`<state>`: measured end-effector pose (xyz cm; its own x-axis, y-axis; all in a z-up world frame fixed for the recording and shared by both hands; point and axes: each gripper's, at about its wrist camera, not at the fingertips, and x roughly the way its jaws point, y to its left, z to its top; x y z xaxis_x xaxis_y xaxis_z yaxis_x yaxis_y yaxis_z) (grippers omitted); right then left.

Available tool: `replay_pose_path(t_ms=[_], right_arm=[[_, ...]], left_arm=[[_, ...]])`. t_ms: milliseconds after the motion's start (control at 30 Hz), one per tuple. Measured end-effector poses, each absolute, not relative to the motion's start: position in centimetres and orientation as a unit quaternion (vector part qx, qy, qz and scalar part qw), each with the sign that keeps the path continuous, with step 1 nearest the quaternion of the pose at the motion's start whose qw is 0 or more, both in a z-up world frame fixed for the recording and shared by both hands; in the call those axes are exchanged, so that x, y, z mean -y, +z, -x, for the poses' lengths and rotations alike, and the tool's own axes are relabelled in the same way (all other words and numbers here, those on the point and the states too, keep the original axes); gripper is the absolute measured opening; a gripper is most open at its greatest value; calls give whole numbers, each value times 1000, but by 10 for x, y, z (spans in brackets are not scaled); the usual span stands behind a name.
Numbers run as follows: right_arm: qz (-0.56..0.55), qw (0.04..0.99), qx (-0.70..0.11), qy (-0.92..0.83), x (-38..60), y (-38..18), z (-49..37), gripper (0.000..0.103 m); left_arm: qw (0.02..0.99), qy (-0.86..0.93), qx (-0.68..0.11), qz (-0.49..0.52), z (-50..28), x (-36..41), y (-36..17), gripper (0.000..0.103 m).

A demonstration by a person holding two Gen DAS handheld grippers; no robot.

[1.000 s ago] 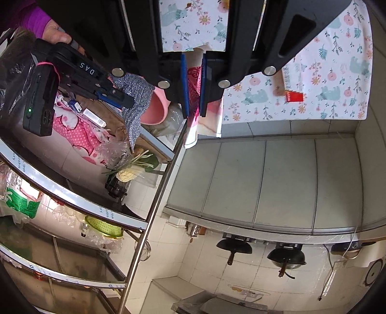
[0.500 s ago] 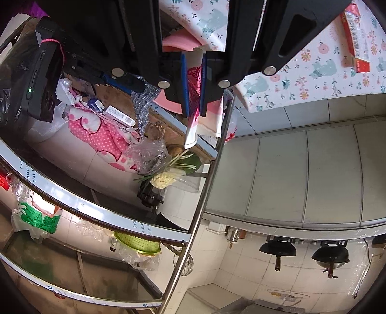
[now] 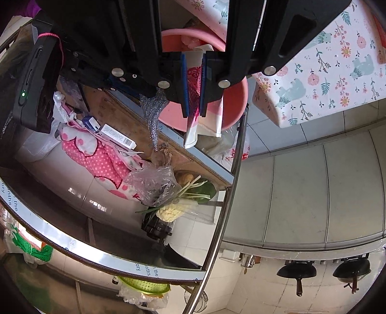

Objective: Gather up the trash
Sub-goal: 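Carry the tube and scrubber over the pink bucket and open both grippers, then move both grippers back over the red box and yellow sponge on the table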

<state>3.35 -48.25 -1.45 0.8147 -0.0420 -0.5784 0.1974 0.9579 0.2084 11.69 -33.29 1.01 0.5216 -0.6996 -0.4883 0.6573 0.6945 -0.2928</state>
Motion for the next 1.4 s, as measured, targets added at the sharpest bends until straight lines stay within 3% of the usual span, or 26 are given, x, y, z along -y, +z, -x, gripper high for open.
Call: replay_pose_path(t_ms=[167, 300, 433, 567, 1400], right_arm=[[-135, 941, -303, -70, 487, -23, -39, 12], [-136, 938, -308, -80, 490, -27, -43, 21], [-143, 934, -317, -87, 493, -30, -45, 23], [-150, 932, -319, -84, 495, -31, -44, 35], [-114, 945, -303, -47, 446, 4, -11, 35]], left_arm=[[868, -393, -302, 31, -126, 343, 3, 8], [868, -392, -302, 26, -128, 348, 1, 8], [865, -393, -311, 26, -130, 351, 0, 17], [866, -389, -312, 27, -129, 350, 1, 19], [878, -382, -288, 23, -86, 303, 37, 20]])
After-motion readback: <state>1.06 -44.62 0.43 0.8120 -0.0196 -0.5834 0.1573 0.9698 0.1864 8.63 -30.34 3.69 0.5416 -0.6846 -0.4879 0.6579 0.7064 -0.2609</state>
